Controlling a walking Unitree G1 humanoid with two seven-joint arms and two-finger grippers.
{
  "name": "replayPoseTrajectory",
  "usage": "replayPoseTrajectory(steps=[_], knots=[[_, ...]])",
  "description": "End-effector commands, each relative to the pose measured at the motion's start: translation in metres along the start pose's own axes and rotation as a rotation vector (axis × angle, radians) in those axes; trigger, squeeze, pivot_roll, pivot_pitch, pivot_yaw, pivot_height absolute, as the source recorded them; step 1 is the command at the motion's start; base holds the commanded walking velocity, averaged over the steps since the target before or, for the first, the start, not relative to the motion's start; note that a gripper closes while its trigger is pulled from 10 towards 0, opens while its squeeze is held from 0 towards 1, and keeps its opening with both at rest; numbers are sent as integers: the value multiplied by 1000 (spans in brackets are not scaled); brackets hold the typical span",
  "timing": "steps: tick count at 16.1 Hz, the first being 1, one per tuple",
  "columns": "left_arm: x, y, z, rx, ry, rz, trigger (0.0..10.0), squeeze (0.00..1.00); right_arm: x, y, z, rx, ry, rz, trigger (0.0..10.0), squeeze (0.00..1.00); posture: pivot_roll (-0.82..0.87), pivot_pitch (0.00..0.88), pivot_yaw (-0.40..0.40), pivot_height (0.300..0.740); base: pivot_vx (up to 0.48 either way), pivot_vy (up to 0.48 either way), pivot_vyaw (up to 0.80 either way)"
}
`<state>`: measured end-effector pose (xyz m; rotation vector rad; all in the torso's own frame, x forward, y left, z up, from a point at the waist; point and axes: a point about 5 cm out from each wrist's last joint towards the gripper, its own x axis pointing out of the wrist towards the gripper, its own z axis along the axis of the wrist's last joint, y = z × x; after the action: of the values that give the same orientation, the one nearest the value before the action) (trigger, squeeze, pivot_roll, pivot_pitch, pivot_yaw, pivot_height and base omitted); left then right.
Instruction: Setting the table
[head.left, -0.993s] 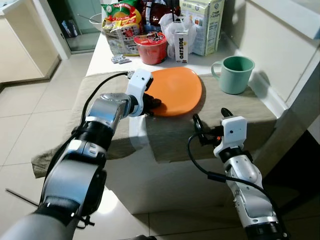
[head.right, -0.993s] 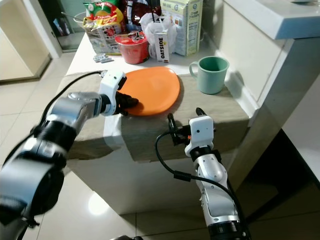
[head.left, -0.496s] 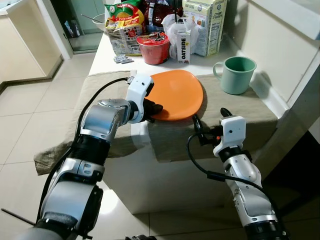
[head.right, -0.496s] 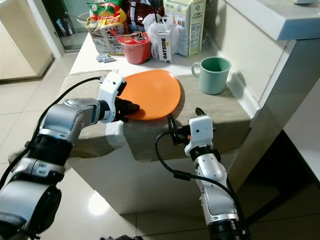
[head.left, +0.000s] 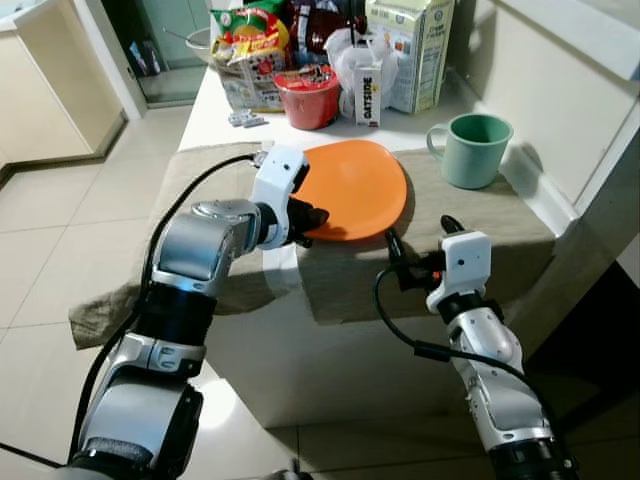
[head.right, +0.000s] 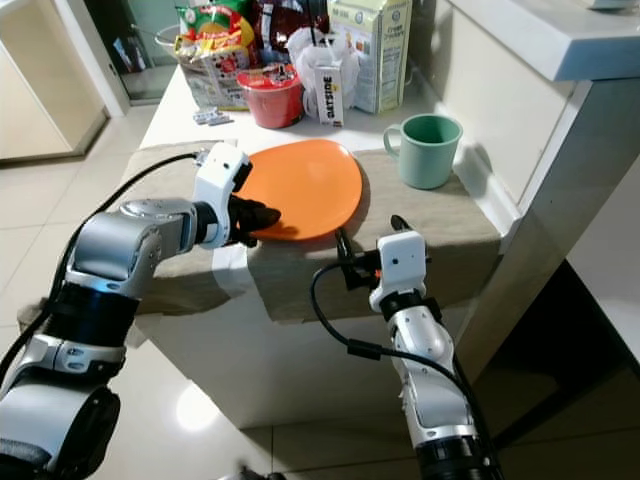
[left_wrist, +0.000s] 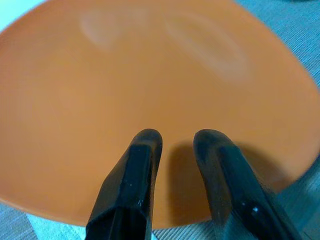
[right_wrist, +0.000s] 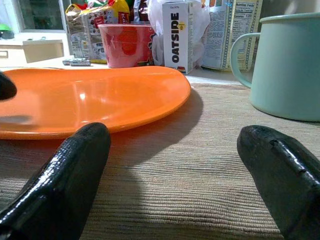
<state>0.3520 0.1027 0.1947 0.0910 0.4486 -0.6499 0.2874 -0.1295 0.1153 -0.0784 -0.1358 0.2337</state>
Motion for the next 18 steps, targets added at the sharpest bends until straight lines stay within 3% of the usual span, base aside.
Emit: replayPoseTrajectory(steps=[1, 4, 9, 12, 15, 18], knots=[[-5, 3, 10, 9, -50, 25, 10000, 0, 4, 4, 0, 0, 9, 22, 10000, 0, -160, 5, 122, 740, 0, 0, 0], [-12, 9, 36, 21, -183, 85, 10000, 0, 12, 4, 6, 68, 4, 30, 10000, 0, -164, 7, 120, 740, 0, 0, 0], [-28, 26, 52, -8, -341, 207, 10000, 0, 17, 0, 11, 52, -13, 42, 10000, 0, -164, 6, 110, 740, 0, 0, 0], [-34, 39, 40, -47, -351, 285, 10000, 0, 14, 0, 7, -49, 16, 107, 10000, 0, -166, 6, 104, 740, 0, 0, 0], [-37, 46, 30, -92, -350, 322, 10000, 0, 20, -14, 12, -140, -5, 104, 10000, 0, -160, 2, 97, 740, 0, 0, 0], [-39, 47, 25, -118, -352, 335, 10000, 0, 33, -30, 26, -335, -42, 144, 10000, 0, -156, 0, 89, 740, 0, 0, 0]])
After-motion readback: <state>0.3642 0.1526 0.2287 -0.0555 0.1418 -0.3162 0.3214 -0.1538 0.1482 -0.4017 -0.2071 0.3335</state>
